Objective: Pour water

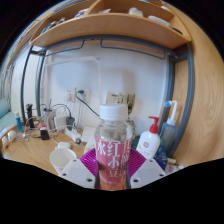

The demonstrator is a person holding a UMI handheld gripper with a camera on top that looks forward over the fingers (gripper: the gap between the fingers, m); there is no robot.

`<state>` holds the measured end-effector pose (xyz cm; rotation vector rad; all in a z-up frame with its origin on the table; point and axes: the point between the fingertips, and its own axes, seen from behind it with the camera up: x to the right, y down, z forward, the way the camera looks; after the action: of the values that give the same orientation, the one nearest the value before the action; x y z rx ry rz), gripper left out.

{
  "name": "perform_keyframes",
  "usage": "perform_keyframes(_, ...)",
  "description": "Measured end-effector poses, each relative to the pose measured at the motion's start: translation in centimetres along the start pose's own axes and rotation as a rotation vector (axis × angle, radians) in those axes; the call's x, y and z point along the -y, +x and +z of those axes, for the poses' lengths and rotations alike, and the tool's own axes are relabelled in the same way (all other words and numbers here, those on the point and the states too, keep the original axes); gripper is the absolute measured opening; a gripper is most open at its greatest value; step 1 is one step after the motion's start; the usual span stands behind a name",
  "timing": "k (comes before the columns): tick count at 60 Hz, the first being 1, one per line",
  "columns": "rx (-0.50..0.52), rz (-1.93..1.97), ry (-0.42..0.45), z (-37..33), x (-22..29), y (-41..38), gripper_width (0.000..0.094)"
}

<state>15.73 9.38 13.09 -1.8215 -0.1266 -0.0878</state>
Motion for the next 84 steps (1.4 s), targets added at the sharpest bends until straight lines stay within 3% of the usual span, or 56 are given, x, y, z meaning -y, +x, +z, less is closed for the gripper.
perform_keyframes(13,0.008,0.035,0.003,2.3,-3.9,0.4,0.0361)
perform_keyframes(22,-0.012,0.083,0.063,2.4,-3.7,1.0,0.0363)
perform_keyframes(34,-0.027,0.104,0.077,2.1,-3.7,1.3,0.0455)
perform_keyframes(36,-0.028,0.093,0.058,2.1,-4.1,1.3,0.0508)
perform_keyframes(41,-0.011,0.090,0.013,1.4,-5.0,0.8,0.0791)
perform_keyframes(46,-0.018,0.101,-0.002,-0.4,-5.6,0.8,0.0866)
perform_keyframes(57,-0.054,0.150,-0.110,-8.2,-7.2,0.5,0.0851)
perform_keyframes(68,-0.088,0.244,-0.174,-15.3,-3.4,-1.2,0.0853)
perform_keyframes(84,-0.162,0.229,-0.094,-21.1,5.5,-2.8,0.0852)
